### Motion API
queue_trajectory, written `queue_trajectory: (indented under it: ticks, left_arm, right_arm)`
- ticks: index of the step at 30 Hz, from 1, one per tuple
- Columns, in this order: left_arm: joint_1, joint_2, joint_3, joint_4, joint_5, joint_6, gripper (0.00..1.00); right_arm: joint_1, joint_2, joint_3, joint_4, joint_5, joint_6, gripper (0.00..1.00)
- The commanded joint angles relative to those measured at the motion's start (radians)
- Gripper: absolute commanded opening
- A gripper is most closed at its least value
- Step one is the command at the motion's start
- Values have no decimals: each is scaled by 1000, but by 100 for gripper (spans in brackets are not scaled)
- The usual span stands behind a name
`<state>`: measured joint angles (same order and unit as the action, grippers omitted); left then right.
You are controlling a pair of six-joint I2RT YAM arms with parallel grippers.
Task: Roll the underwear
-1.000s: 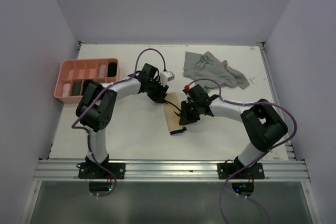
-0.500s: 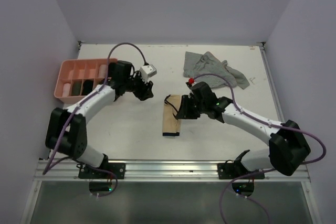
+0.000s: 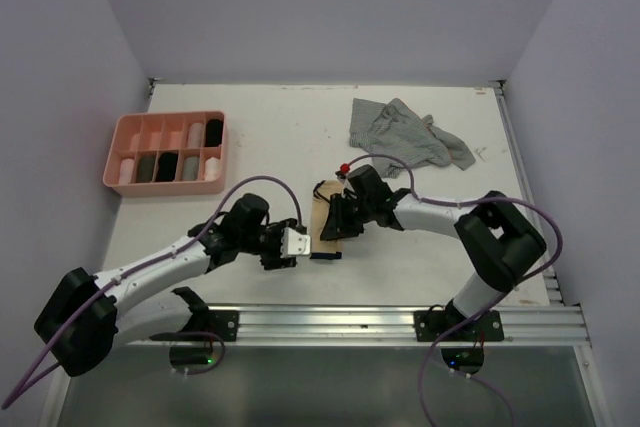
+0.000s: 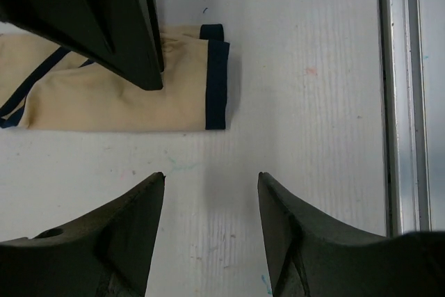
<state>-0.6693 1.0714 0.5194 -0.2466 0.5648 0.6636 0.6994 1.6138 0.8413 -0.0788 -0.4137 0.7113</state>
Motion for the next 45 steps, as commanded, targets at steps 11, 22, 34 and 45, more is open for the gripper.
queue_trajectory:
  ticks: [11, 22, 34, 45]
  left_arm:
    - [-216, 157, -21, 291, -157, 146, 58]
    - [-242, 361, 17, 276, -308, 169, 37]
    - [-240, 505, 162, -25, -198, 166, 13]
    - [-92, 709, 379, -426, 118, 137, 0]
  right_arm:
    - [-8, 161, -79, 160, -11, 16, 23]
    - [-24, 184, -71, 162, -37, 20, 21]
    - [-98, 115, -64, 160, -73, 45, 24]
    - [-247, -296, 5, -87, 148, -176, 69]
